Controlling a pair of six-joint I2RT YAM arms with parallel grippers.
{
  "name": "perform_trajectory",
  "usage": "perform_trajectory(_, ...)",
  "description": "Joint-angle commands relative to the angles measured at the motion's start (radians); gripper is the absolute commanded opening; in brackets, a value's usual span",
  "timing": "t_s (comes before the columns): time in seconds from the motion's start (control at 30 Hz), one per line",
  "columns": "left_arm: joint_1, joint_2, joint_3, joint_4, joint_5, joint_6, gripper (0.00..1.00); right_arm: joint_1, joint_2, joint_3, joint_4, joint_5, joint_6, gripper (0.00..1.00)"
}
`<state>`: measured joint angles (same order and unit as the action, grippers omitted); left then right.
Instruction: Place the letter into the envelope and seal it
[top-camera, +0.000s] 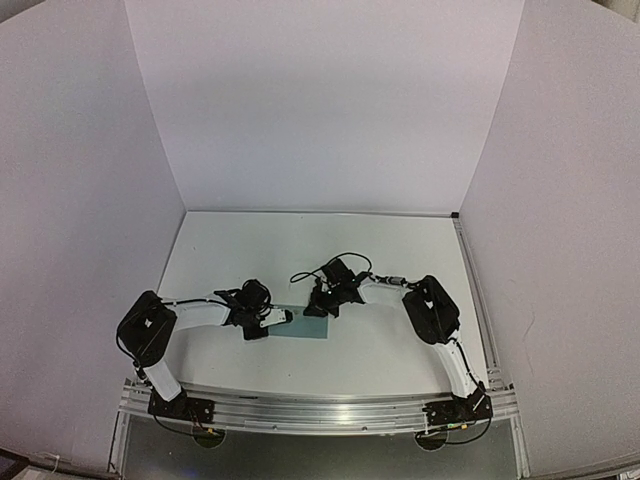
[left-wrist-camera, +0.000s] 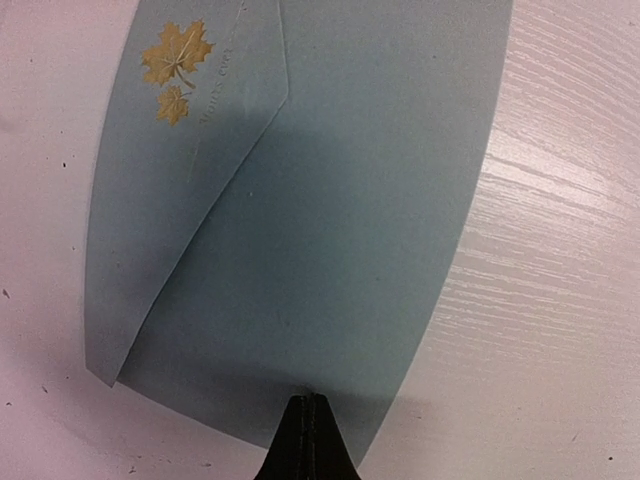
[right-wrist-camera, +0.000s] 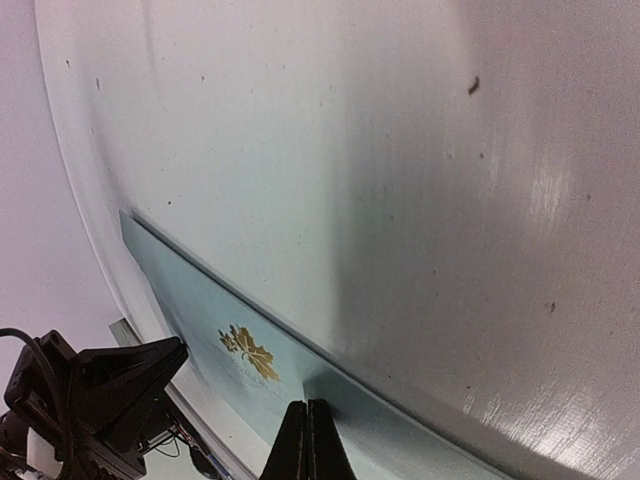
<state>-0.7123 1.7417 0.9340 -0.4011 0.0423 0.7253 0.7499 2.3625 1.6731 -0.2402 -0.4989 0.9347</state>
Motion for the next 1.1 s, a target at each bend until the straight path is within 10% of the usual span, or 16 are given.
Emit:
perform_trajectory(0.0,-0.011,-0.023,0.004,-0.047,0.058,-0.022,0.0,-0.011,0.064,-0.011,-0.11,0.085,-0.018,0.0)
perform_trajectory(1.07,-0.006,-0.141,0.147,-0.083,0.08,-0.135,0.06,-0.013,-0.053,0.19,-0.118,-0.036,-0.081,0.0)
